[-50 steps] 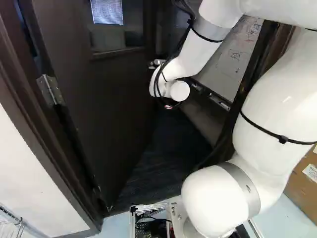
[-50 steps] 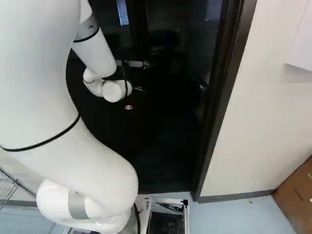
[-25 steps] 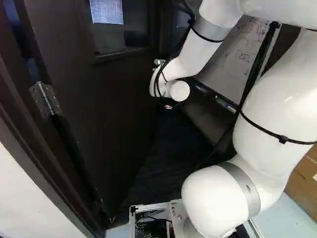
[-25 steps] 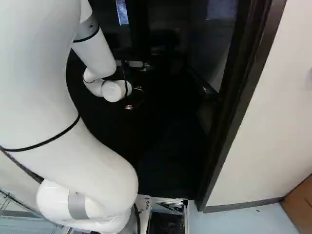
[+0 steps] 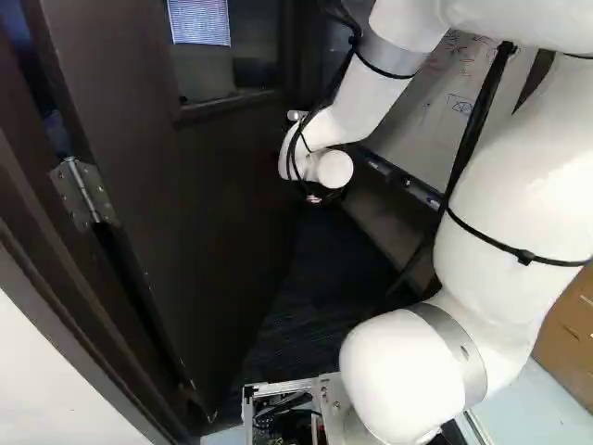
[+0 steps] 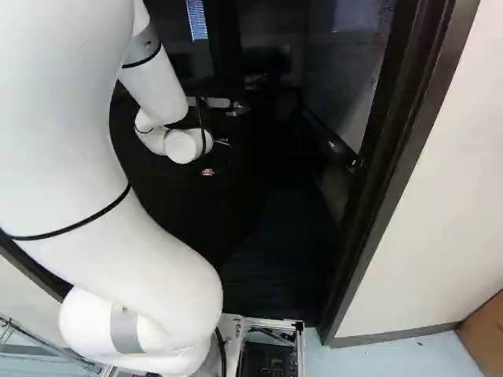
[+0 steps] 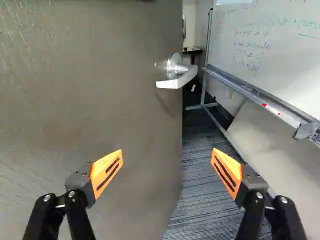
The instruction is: Open the door and move inside
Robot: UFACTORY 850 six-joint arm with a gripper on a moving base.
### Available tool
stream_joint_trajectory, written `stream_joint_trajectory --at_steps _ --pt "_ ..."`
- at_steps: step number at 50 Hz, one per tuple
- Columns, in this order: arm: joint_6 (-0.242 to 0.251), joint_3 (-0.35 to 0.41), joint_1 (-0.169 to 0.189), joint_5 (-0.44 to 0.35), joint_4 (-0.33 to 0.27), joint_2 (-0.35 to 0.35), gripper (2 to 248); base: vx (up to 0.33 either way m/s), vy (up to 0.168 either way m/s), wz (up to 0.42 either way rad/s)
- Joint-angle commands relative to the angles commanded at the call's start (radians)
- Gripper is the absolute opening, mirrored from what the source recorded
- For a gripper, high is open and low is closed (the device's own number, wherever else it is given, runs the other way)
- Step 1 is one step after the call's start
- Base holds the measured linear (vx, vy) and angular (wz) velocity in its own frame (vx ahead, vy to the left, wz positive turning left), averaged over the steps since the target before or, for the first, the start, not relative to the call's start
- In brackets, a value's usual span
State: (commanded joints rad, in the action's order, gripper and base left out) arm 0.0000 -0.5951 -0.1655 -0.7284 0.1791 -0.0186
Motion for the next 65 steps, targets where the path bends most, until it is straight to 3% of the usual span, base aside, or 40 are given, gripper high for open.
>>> stream_joint_trajectory --at_steps 65 --pt "0.000 -0.130 -0.075 0.009 -0.038 -0.123 247 0.000 0.000 0.000"
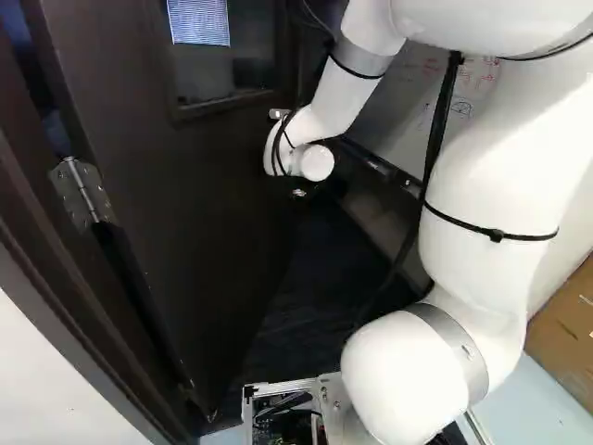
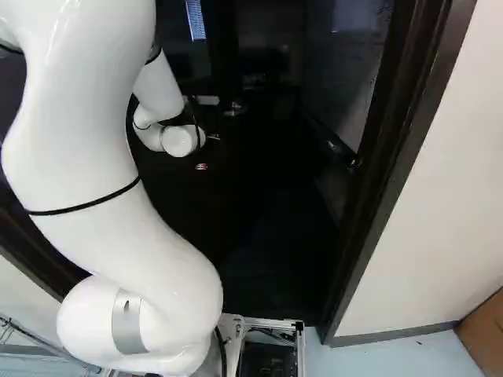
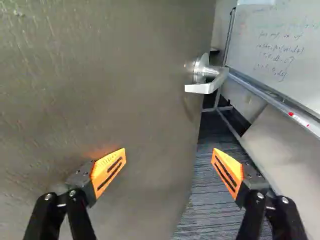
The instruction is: Open the door and move inside
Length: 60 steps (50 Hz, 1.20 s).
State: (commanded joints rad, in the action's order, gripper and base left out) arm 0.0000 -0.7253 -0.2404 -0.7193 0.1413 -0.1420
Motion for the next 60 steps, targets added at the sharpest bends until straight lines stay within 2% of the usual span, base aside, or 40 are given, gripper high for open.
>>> stream_joint_trajectory --at_steps 37,60 --pt "0.000 -0.104 -0.064 0.051 -0.061 -0.093 247 0.000 0.000 0.000" --pt "0.000 -0.180 -0.109 0.055 -0.104 -0.158 247 0.000 0.000 0.000"
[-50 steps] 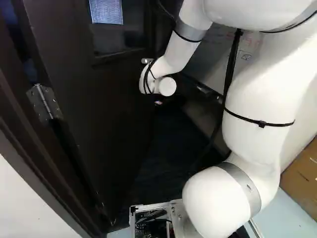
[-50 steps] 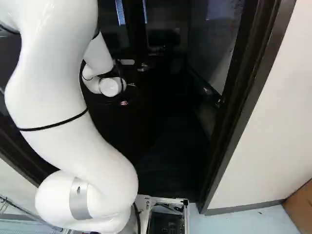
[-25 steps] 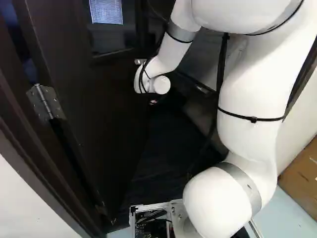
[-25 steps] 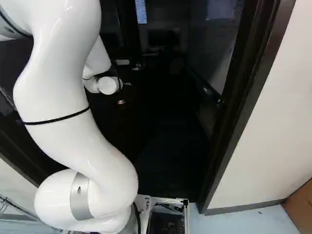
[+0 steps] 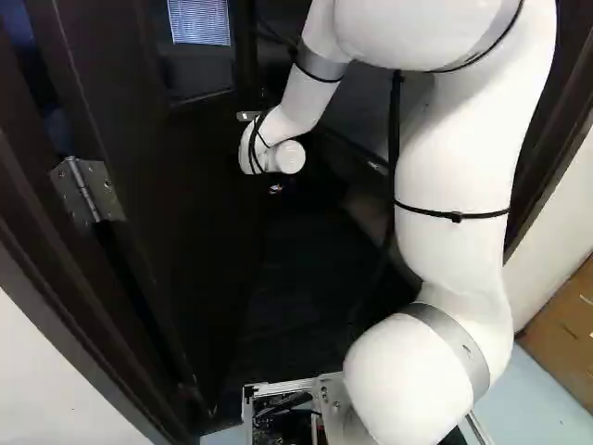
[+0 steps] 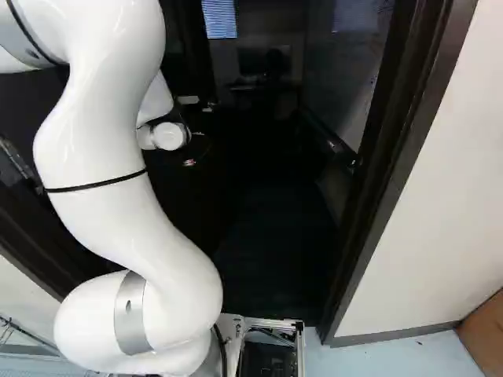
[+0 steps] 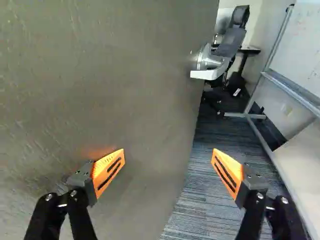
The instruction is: Open the door and move inside
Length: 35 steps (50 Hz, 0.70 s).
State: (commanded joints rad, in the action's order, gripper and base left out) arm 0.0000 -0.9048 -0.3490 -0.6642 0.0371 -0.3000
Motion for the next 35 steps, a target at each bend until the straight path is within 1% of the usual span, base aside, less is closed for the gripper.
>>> stream_joint_trajectory --at_steps 35 --pt "0.000 -0.123 -0.062 0.001 -0.085 -0.102 247 0.000 0.000 0.000"
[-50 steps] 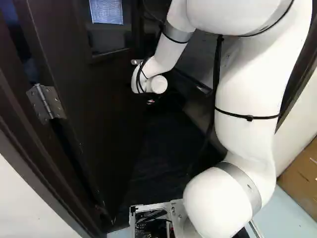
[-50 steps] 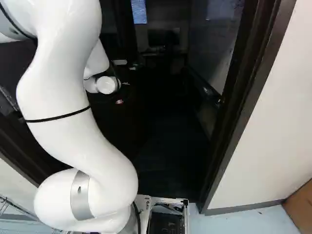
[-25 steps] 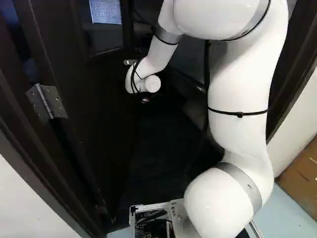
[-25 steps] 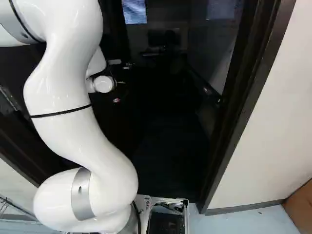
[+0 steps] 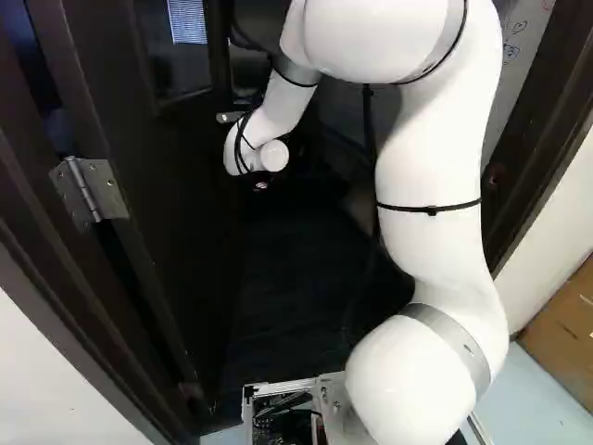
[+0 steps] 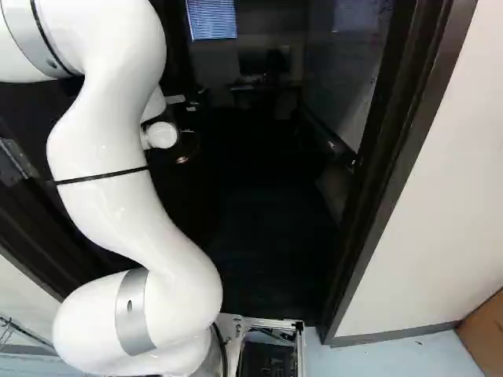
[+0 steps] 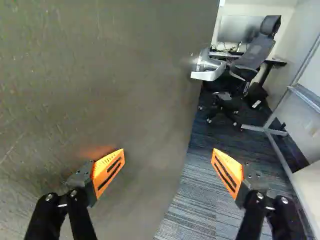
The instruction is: Open the door and move inside
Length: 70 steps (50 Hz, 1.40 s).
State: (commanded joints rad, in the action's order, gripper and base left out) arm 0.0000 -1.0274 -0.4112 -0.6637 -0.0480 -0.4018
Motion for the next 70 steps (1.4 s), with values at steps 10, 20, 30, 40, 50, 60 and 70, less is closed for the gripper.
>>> stream_joint_trajectory --at_steps 10,20,30,40,50,60,70 --pt "0.000 -0.034 -0.018 0.009 -0.027 -0.028 247 0.000 0.000 0.000" --pt "0.000 -0.064 -0.037 0.022 -0.054 -0.052 247 0.000 0.000 0.000" --pt "0.000 -0.090 -0.057 0.035 -0.080 -0.072 247 0.000 0.000 0.000" --pt "0.000 -0.116 -0.076 0.049 -0.107 -0.092 247 0.000 0.000 0.000" --pt "0.000 -0.141 -0.094 0.062 -0.134 -0.112 247 0.000 0.000 0.000" --pt "0.000 -0.165 -0.111 0.076 -0.161 -0.131 247 0.000 0.000 0.000" --pt "0.000 -0.190 -0.126 0.090 -0.188 -0.150 247 0.000 0.000 0.000"
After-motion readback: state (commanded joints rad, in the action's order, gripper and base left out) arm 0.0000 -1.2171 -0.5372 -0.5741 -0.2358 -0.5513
